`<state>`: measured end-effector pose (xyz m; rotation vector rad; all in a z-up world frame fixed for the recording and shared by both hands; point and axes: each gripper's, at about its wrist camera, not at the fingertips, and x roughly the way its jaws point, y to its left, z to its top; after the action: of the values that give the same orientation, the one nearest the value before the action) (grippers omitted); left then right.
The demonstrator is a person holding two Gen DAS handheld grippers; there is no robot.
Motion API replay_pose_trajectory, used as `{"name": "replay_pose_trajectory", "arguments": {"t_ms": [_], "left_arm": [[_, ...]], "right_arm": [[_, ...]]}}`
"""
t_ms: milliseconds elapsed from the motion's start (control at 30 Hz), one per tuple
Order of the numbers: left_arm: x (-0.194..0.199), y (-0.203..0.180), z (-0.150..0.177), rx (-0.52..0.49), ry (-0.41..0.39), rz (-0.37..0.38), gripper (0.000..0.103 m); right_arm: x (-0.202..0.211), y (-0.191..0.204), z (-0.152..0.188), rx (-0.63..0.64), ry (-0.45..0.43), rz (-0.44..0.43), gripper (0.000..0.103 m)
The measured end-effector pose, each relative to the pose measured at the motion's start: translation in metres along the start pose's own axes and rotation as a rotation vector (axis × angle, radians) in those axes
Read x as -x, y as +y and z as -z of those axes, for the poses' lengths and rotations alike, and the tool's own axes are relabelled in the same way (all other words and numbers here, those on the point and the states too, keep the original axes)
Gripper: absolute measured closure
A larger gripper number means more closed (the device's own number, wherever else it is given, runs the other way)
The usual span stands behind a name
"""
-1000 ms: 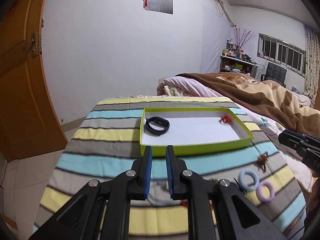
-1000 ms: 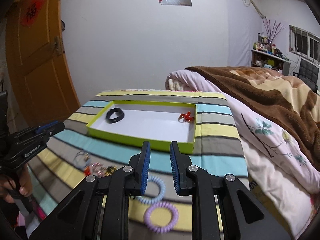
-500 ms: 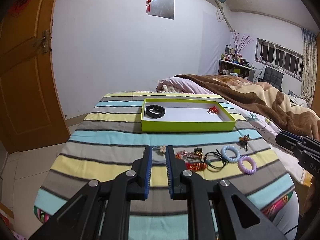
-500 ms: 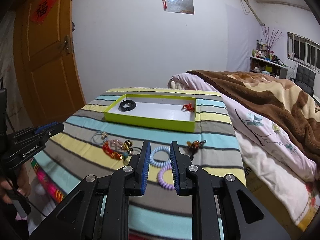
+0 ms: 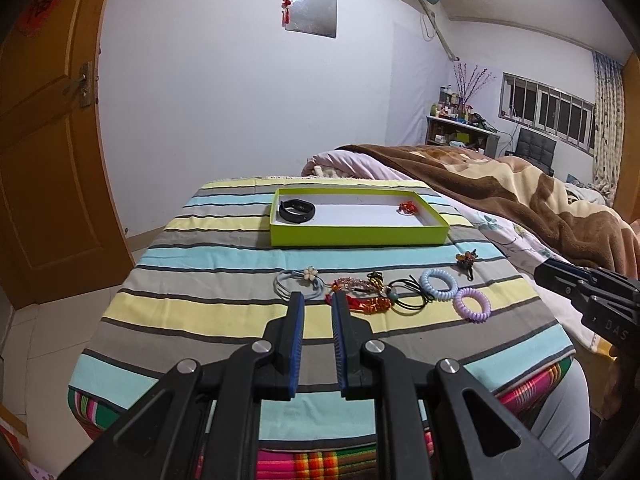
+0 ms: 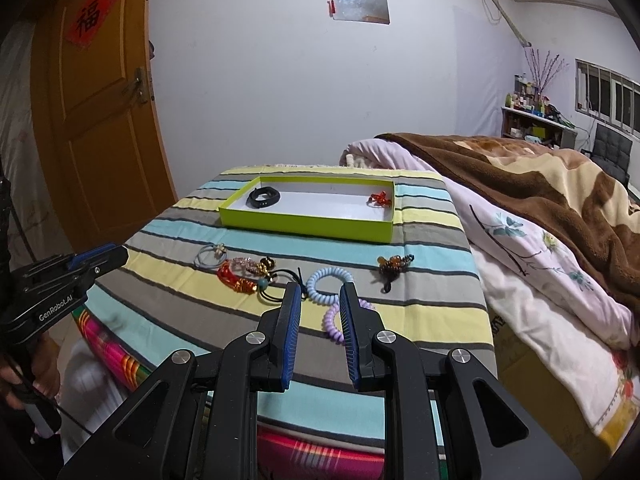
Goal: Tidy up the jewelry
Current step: 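Lift both tools out of the box and return over the jewelry, then grasp the pink beaded bracelet with the left tool while the right grasps the amber beaded ornament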
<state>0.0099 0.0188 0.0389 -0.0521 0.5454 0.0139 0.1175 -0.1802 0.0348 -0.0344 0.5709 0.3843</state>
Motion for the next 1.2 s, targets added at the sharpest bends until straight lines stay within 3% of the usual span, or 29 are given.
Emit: {"name": "replay_pose_trajectory", "arguments": {"t_ms": [200, 833, 1200], "left_arm": [[-0.007, -0.004, 0.002, -0.004, 0.022, 0.025, 0.079], [-0.061, -0.014, -0.001, -0.019, 0.103, 0.06, 0.074], [-0.102, -0.02, -0.009, 0.063, 0.192, 0.169, 0.074]], "right_arm": [[-0.006, -0.004, 0.001, -0.007, 0.011, 0.0, 0.083], [-0.051, -0.026, -0.003, -0.026, 0.062, 0.015, 0.082], [-0.085, -0.049, -0.01, -0.063, 0.094, 0.043, 0.082]]}}
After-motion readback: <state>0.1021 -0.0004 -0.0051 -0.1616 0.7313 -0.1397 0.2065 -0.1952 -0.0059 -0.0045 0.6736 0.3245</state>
